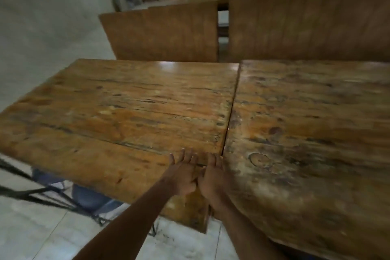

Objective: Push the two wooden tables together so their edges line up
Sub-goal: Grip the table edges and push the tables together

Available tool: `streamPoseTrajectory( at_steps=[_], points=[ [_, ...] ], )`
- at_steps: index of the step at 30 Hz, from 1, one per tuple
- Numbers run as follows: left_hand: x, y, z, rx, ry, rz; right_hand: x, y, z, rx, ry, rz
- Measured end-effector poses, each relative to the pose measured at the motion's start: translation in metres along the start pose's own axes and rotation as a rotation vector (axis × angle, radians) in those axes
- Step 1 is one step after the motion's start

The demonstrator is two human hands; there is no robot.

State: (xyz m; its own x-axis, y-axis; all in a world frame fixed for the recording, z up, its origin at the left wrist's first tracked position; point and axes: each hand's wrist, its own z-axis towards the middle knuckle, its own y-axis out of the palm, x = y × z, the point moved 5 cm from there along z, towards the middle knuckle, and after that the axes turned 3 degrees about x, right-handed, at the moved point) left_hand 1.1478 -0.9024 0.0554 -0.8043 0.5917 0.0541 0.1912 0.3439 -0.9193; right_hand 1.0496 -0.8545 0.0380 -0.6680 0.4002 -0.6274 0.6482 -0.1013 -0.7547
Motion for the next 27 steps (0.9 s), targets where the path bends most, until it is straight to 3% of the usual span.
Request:
streamPoseTrajectory(
  at_steps=[5, 7, 15, 27],
  points=[
    [-0.015, 0.046, 0.057, -0.034, 0.179, 0.011, 0.06, 0.021, 0.015, 0.256, 0.149, -0.063],
    [-0.021, 0.066, 0.07, -0.001, 0.23, 0.034, 0.079, 0.028, 0.012, 0.32, 0.103, -0.114],
    [-0.038, 0.095, 0.083, 0.323, 0.306, 0.048, 0.096, 0.042, 0.015, 0.362, 0.001, -0.325],
    [-0.038, 0.087, 0.114, 0.367, 0.343, 0.007, 0.098, 0.047, 0.019, 0.341, 0.005, -0.321]
  ],
)
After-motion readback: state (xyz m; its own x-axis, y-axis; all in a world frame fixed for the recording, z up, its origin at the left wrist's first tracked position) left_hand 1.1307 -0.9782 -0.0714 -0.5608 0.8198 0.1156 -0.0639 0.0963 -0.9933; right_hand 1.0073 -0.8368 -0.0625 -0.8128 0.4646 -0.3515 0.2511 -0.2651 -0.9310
